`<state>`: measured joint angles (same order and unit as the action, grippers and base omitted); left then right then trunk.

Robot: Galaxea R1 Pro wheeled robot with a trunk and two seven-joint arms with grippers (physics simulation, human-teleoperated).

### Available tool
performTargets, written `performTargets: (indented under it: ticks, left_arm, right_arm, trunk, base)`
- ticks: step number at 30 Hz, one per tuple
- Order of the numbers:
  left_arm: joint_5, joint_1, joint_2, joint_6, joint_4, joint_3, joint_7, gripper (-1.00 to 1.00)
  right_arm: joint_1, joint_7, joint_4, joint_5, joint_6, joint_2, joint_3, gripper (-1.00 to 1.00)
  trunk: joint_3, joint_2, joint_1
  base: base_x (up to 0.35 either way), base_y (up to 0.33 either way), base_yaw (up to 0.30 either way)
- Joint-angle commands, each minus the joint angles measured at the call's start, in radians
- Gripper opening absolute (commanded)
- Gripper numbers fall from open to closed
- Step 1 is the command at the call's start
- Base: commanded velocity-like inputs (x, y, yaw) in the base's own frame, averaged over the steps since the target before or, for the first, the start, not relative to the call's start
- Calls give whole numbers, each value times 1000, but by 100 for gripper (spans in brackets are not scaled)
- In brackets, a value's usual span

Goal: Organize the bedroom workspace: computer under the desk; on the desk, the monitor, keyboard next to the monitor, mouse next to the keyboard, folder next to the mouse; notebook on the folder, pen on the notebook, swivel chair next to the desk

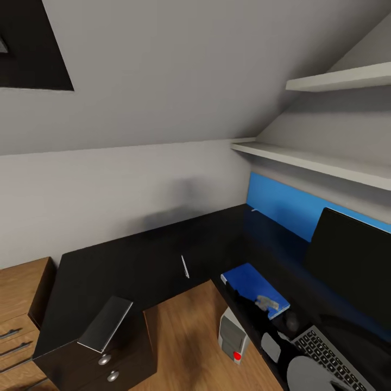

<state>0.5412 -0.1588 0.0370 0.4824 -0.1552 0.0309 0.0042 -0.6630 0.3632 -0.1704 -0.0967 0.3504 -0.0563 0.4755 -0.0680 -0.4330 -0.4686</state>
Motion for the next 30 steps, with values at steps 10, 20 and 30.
performTargets:
  ticks: [10, 20, 30]
  left_arm:
    - [-3, -1, 0, 3, 0, 3, 0, 100]
    - [-3, -1, 1, 4, 0, 3, 0, 100]
    - [-3, -1, 1, 4, 0, 3, 0, 100]
  right_arm:
    - [0, 0, 30, 104, 44, -43, -174, 100]
    - [-1, -54, 82, 305, 41, -76, -210, 100]
    - [0, -59, 150, 319, 38, -75, -210, 100]
  trunk:
    - [-2, -2, -1]
    - [-2, -2, -1]
    - [-2, -2, -1]
  base:
    - [0, 0, 0]
    - [0, 0, 0]
    - [0, 0, 7]
